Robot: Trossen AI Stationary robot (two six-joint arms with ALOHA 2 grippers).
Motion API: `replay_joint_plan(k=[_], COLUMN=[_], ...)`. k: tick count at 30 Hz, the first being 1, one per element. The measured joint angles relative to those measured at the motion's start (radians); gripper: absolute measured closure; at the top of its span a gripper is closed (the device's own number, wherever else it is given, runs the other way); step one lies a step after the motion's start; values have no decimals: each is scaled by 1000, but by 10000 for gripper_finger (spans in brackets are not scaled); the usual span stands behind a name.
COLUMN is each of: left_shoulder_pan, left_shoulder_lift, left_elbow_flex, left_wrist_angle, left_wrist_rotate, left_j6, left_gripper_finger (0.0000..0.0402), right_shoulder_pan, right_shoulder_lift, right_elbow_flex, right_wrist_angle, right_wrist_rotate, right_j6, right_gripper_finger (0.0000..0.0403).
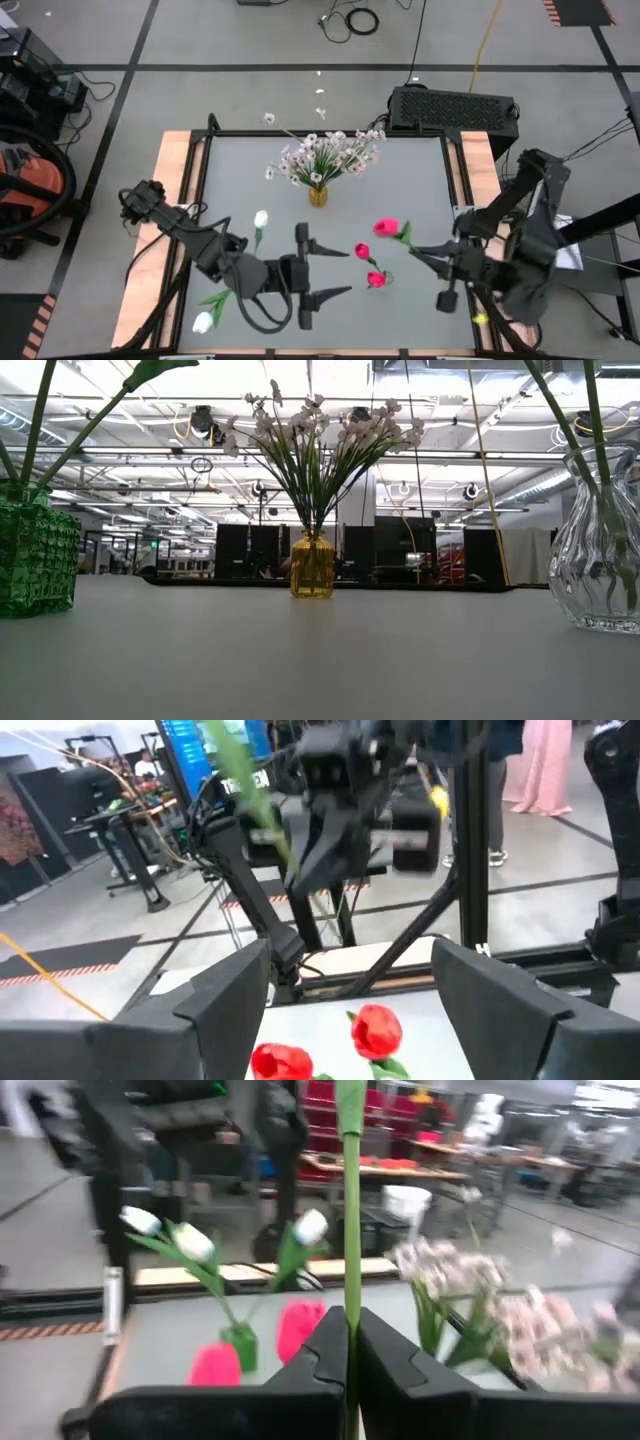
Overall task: Sort flowers into vase by color
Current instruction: Put the red flower into the transparent vase
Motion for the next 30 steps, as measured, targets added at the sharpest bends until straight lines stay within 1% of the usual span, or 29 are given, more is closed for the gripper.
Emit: replay_joint_plan(k=[3, 6, 7, 9, 12, 18, 20, 30], left_shoulder_pan=[-20, -33, -37, -43, -43, -43, -43, -43], left_shoulder_lift=[0, 0, 0, 0, 0, 0, 0, 0], left_elbow_flex=[0, 0, 0, 0, 0, 0, 0, -10], left_wrist_angle=[-19, -49, -60, -83, -124, -182, -199, -239], left_wrist_rotate=[-5, -9, -16, -34, -42, -51, -51, -51], left_j6=[-9, -41, -51, -67, -104, -159, -172, -211], left_gripper_finger=[116, 116, 116, 116, 116, 116, 116, 116], right_shoulder_pan=[3, 2, 3, -4, -21, -58, -71, -138], right_shoulder_lift=[1, 1, 2, 2, 14, 61, 82, 243], right_elbow_flex=[-126, -261, -300, -359, -416, -440, -440, -440], right_wrist_angle=[39, 145, 176, 210, 257, 285, 292, 296], right_wrist_rotate=[96, 221, 239, 241, 247, 247, 246, 243], right_j6=[141, 242, 270, 340, 448, 544, 604, 770], right_gripper_finger=[402, 402, 403, 403, 403, 403, 403, 402])
